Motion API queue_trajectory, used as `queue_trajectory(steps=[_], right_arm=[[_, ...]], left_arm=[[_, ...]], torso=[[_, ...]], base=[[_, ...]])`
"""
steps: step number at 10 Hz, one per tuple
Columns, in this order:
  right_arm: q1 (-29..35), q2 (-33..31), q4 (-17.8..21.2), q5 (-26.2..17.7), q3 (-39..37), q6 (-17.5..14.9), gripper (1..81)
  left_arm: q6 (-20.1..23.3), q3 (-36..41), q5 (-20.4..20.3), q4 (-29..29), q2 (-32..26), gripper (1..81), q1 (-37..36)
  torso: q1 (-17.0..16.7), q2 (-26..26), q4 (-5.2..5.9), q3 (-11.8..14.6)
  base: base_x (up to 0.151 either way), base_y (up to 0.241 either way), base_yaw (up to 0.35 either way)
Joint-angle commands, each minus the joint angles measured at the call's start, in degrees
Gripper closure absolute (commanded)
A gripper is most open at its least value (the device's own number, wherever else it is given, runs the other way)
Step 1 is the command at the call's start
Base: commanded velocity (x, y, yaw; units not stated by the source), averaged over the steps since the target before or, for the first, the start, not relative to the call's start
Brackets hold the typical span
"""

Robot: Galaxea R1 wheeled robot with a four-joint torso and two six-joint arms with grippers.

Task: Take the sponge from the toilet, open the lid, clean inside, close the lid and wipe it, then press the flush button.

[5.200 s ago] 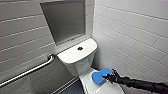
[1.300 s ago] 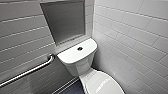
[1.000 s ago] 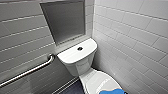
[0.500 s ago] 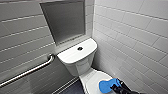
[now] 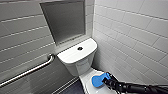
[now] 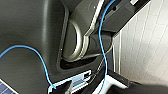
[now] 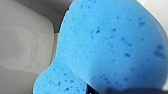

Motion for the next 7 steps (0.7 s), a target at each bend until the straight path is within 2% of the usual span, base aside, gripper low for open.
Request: queue_trajectory(steps=[1,3,5,7], right_arm=[[10.62,5.67,6.4,-11.25,-9.13,-5.05,81.1],[9.65,8.65,6.84,-19.76,-18.95,-5.05,81.1],[7.28,10.94,7.01,-23.8,-23.8,-5.05,81.1],[2.98,10.69,7.19,-27.25,-25.22,-4.7,81.1]], left_arm=[[0.21,0.63,0.61,0.35,-1.01,1.0,1.69],[0.12,0.55,0.62,0.35,-1.1,1.0,1.69],[0.03,0.55,0.7,0.26,-0.92,1.0,1.69],[0.03,0.55,0.7,0.26,-0.92,1.0,1.69]], torso=[[0.0,0.0,0.0,0.0],[0.0,0.0,0.0,0.0],[0.0,0.0,0.0,0.0],[0.0,0.0,0.0,-0.02]], base=[[0.0,0.0,0.0],[0.0,0.0,0.0],[0.0,0.0,0.0],[0.0,0.0,0.0]])
